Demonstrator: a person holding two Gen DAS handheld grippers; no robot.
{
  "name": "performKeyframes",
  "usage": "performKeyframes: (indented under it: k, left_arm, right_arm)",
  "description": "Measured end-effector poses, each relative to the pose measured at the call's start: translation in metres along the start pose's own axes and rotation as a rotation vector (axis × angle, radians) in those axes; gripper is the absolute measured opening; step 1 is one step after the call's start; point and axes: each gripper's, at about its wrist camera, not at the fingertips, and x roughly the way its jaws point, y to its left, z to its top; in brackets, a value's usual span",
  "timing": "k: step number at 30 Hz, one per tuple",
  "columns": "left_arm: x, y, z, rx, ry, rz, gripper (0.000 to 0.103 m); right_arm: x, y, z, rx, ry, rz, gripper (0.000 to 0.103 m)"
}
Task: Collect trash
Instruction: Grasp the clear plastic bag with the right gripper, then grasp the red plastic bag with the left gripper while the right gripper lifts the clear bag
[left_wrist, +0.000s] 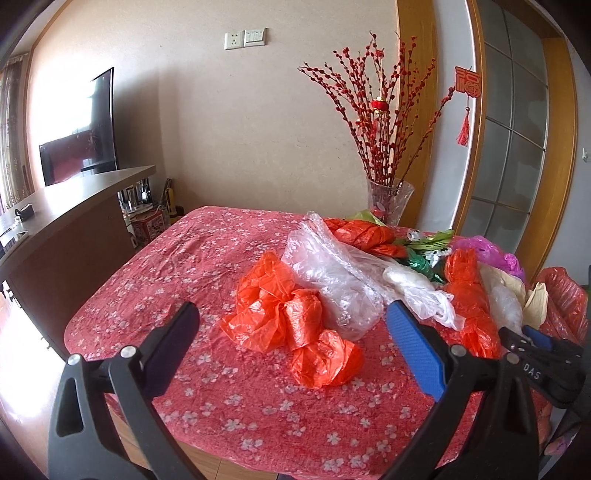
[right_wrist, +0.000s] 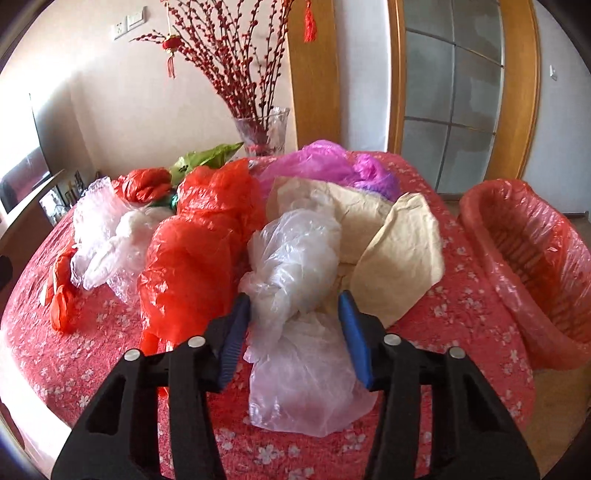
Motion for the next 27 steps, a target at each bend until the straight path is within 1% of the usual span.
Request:
performKeyframes:
  k: [3,5,7,8,9,11,15,17,20,23,27]
  left_arm:
    - [0.002,-0.007,0.000,0.012,0.007,-0.020,0.095]
    - [0.003,-0.014,0.000,0.021,0.015,-0.045,0.093]
    - [0.003,-0.021,0.000,0.033,0.018,-0.068,0.089]
    - [0.003,-0.026,0.001,0.041,0.020,-0.082,0.086]
    - [0.002,-0.030,0.001,0.047,0.021,-0.095,0.083]
    - [0.001,-0.040,0.002,0.064,0.022,-0.133,0.080]
    - [-0.002,-0.066,0.005,0.091,0.027,-0.217,0.076]
    - [-0.003,-0.082,0.005,0.107,0.032,-0.261,0.073]
    - [0.000,-0.108,0.001,0.141,0.049,-0.313,0.065]
    - [0.008,-0.134,-0.008,0.185,0.082,-0.334,0.060]
    - [0.025,-0.161,-0.023,0.249,0.132,-0.304,0.058]
  right_arm:
    - [0.003,0.003,-0.001,-0.016,0.009,0.008,0.045]
    - [0.006,0.005,-0.003,-0.023,0.016,0.020,0.036]
    - [0.006,0.006,-0.004,-0.023,0.016,0.040,0.027]
    - [0.004,0.004,-0.004,-0.020,0.014,0.047,0.026]
    - [-0.001,0.003,-0.004,-0.015,0.009,0.057,0.025]
    - [-0.013,-0.002,-0.005,-0.002,-0.021,0.071,0.025]
    - [-0.043,-0.014,-0.003,0.021,-0.083,0.079,0.025]
    - [-0.056,-0.022,-0.005,0.034,-0.108,0.068,0.025]
    - [-0.067,-0.040,-0.009,0.064,-0.126,0.034,0.025]
    - [-0.076,-0.062,-0.016,0.099,-0.127,-0.003,0.025]
    - [-0.083,-0.083,-0.022,0.148,-0.128,-0.033,0.026]
